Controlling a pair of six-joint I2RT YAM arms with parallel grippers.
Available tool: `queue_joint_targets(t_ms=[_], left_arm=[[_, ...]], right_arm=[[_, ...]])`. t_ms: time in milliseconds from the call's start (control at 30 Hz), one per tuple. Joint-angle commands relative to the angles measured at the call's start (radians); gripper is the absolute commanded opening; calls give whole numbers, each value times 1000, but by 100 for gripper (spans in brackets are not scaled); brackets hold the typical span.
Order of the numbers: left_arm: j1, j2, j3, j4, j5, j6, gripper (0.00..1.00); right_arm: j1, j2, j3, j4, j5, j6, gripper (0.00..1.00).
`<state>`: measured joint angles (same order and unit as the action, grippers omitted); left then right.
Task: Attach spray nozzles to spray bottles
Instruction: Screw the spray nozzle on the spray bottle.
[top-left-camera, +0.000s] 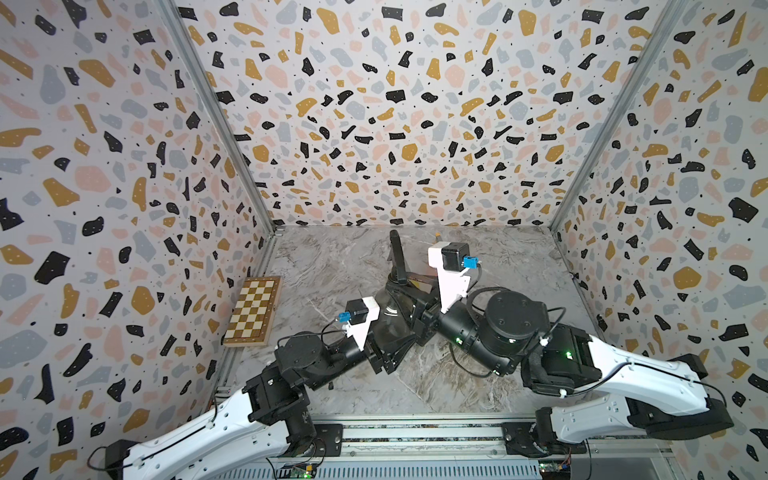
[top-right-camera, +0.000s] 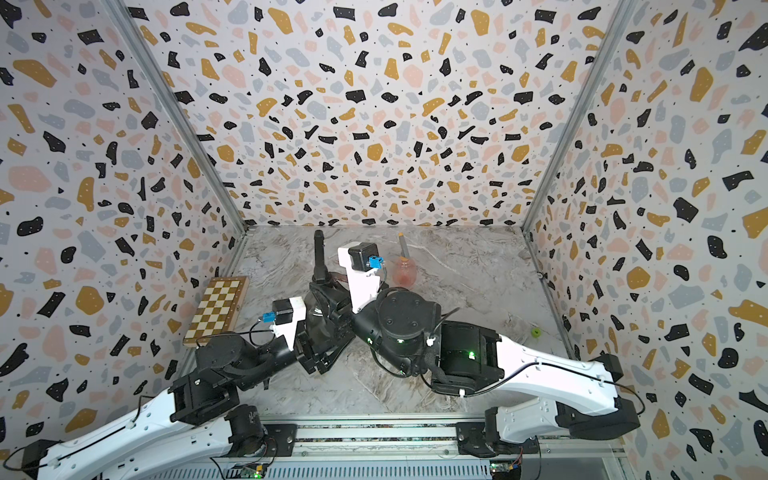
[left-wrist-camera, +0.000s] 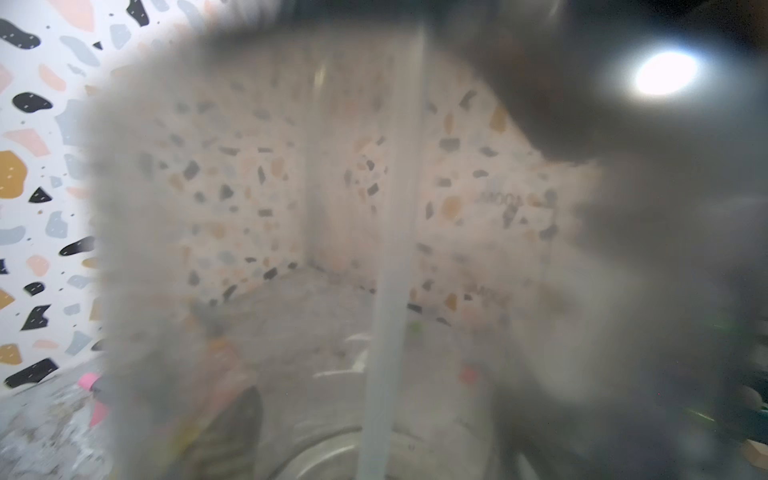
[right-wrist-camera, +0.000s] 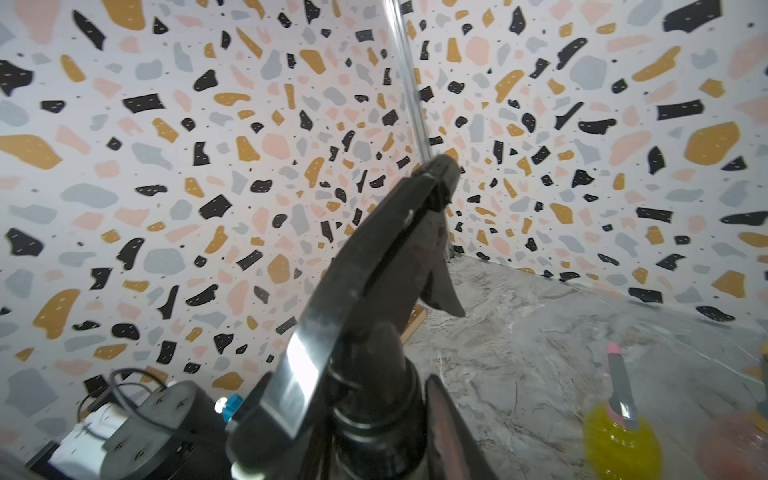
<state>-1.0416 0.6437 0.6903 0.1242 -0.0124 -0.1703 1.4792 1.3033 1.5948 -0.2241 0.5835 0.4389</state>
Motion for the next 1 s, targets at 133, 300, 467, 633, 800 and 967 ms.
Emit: queue_joint_targets(t_ms=[133, 300, 467, 633, 800, 967], left_arm=[[11, 12, 6, 121, -77, 33, 0], [11, -20, 17, 78, -17, 38, 0], [11, -42, 23, 39, 103, 34, 0], [11, -81, 31, 12, 336, 20, 0], [11, -82, 67, -31, 575, -4, 0], [11, -78, 66, -28, 662, -31, 0]], right_arm=[[65, 31, -53, -47, -127, 150, 25], [56, -94, -89, -31, -209, 19, 53], [28, -226, -115, -68, -402, -159, 70], [-121, -328, -139, -85, -741, -249, 79], [-335, -324, -92, -103, -1054, -292, 81], [-405, -286, -61, -78, -1222, -301, 82]])
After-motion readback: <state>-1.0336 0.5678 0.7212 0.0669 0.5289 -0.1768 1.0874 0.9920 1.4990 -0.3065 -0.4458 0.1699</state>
